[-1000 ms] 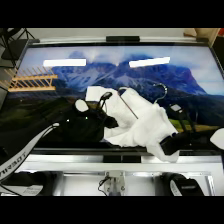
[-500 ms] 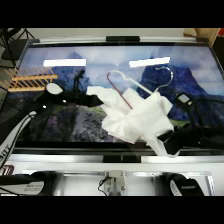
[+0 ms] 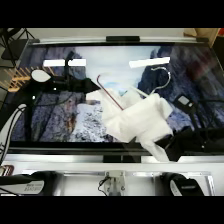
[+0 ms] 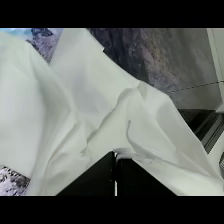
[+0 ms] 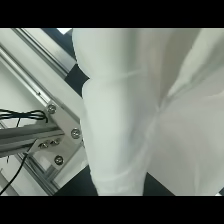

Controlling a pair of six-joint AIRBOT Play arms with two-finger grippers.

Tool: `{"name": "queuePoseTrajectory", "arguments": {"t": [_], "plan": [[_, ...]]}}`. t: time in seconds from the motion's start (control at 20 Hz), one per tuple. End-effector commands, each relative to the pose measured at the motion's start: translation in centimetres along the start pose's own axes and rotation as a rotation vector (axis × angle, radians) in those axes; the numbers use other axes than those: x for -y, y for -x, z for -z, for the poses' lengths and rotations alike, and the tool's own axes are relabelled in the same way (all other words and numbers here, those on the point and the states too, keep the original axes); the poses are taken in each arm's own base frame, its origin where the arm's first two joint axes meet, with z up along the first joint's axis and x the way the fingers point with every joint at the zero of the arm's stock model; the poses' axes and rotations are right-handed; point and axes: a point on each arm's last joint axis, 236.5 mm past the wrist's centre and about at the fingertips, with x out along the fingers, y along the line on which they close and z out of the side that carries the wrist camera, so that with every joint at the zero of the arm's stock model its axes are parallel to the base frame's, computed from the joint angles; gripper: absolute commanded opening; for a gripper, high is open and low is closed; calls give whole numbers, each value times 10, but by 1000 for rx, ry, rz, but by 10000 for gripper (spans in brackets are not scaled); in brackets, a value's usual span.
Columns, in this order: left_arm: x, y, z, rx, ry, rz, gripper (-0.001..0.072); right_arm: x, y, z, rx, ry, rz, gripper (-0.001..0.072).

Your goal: Fold the shirts.

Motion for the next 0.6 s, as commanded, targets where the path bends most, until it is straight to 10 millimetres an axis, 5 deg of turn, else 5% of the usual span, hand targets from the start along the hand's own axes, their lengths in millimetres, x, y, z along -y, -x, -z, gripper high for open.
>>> {"name": "queuePoseTrajectory", "arguments": {"t": [0.0,0.2,0.4,0.55], "plan": [[21,14,-36,88,-55,16,55,6,1,7,-30,-4,29,53],[38,26,-55,128,-100,32,55,25,2,12,-48,-16,106,52],[36,33,-41,58,-93,51,55,34,3,11,-47,-18,148,52],[32,37,-53,104,-84,42,55,34,3,13,-54,9,147,52]]}}
